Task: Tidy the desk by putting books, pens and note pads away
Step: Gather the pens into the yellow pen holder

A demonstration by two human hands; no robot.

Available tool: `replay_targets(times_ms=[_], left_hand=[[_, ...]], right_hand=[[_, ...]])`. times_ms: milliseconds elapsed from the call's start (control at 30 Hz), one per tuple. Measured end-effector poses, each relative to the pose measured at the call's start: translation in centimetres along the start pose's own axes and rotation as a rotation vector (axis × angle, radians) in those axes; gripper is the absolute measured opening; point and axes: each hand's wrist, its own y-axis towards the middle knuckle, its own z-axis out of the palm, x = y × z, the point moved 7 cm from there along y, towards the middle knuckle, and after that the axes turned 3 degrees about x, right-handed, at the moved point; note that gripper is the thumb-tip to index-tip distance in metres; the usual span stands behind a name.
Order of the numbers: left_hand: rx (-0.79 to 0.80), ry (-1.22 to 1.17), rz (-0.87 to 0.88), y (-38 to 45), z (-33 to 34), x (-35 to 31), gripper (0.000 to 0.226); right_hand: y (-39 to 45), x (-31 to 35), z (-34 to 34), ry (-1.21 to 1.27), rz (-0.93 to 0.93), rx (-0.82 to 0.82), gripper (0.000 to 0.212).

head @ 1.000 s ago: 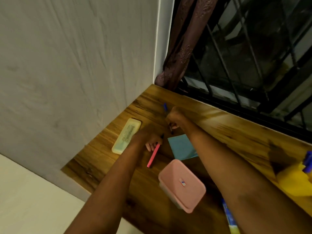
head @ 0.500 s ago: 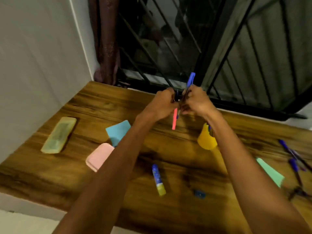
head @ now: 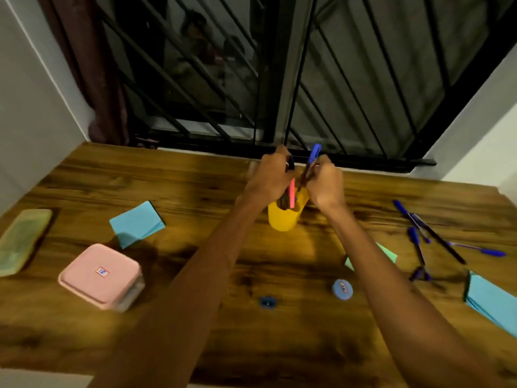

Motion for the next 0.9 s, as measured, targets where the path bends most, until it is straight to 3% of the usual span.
replay_targets(times_ms=[233, 300, 400, 500, 700, 800, 900], left_hand=[[-0.007, 0.250, -0.067, -0.5, 2.0, 1.1, 0.022], [-0.059, 0.307, -0.086, -0.5, 2.0, 1.0, 0.026], [-0.195, 0.393, -0.036, -0.6, 2.3, -0.4, 0.037], [-0.277, 0.340, 0.069, -0.8, 3.9, -3.3, 0.031], [-0.013, 0.085, 0.045, -0.4, 13.4, -7.5, 0.017], [0.131, 0.091, 0.003, -0.6, 19.2, -9.4, 0.017], [0.245, 0.135, -0.102, -0.3, 24.5, -10.4, 0.022]], right_hand=[[0.0, -3.8, 4.2, -0.028, 0.017, 0.105, 0.008], [0.4, -4.3, 4.7, -0.011, 0.009, 0.103, 0.018], [0.4, -4.4, 2.9, 0.052, 0.006, 0.050, 0.027], [0.1, -6.6, -1.1, 0.143, 0.046, -0.064, 0.022], [-1.9, -18.6, -10.0, 0.039, 0.471, -0.282, 0.022], [-2.1, -24.5, -13.5, -0.080, 0.625, -0.242, 0.026], [-1.9, -28.8, -15.2, -0.171, 0.658, -0.127, 0.031]])
